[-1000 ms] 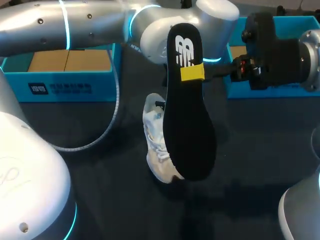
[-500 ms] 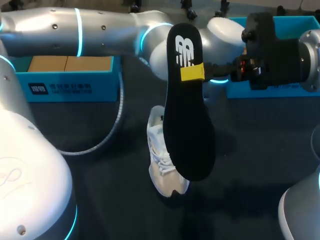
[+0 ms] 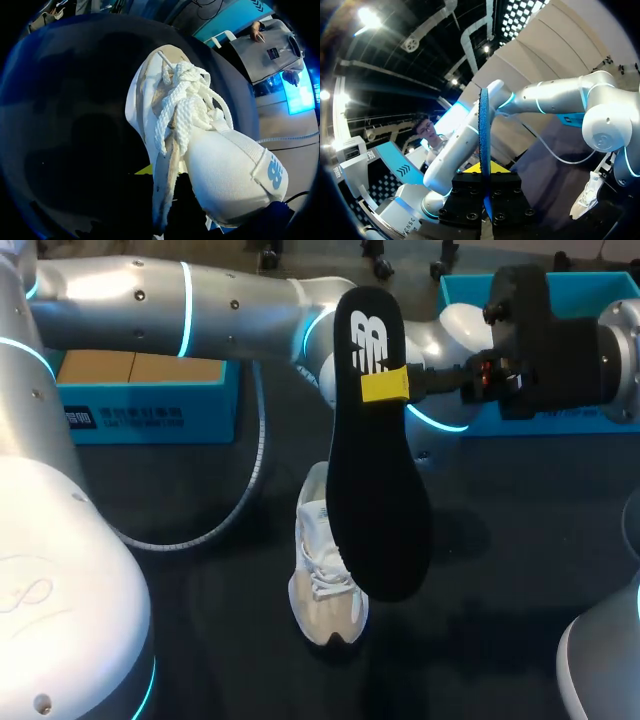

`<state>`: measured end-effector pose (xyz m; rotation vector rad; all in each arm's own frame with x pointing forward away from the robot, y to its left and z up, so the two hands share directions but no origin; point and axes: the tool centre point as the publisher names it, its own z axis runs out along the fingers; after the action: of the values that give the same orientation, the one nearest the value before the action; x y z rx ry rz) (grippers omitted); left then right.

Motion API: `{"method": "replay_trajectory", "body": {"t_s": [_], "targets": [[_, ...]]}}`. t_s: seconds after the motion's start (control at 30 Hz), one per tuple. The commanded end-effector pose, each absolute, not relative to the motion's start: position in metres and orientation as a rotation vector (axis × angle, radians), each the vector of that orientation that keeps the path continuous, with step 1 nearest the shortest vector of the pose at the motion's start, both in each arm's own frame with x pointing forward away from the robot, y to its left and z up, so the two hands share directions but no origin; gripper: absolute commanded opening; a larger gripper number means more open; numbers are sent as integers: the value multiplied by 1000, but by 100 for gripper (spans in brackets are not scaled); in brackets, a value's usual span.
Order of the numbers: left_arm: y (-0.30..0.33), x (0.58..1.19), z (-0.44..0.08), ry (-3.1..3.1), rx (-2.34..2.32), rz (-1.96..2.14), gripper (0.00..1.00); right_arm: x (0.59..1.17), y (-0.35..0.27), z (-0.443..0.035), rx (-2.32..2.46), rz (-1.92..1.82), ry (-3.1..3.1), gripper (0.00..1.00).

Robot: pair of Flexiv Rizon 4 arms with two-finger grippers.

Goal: Take the shoe out of the shoebox, open the shoe tongue, remove and reinsert the insole, then place the shoe into the shoebox

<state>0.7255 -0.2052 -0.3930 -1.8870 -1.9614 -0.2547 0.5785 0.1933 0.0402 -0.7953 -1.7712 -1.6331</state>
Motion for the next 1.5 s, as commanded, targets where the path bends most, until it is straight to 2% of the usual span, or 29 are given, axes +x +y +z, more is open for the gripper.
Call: {"method": "replay_trajectory", "body": {"t_s": [0.03,0.1,0.13,0.93,1.23,1.5], "targets": [[-206,726,-399,-1946,-1883,-253,12,569,198,42,-844,-1719,-1715,0],[-205,726,-399,-1934,-1877,-242,61,569,198,42,-844,-1719,-1715,0],[-205,726,-399,-1931,-1876,-243,100,569,198,42,-844,-1719,-1715,0],[-224,752,-300,-2088,-2069,80,100,569,198,42,-844,-1719,-1715,0],[-206,763,-260,-2242,-2133,257,100,582,153,35,-1233,-1818,-1533,0],[-189,774,-230,-2340,-2165,402,100,603,124,32,-1362,-1774,-1432,0]]}}
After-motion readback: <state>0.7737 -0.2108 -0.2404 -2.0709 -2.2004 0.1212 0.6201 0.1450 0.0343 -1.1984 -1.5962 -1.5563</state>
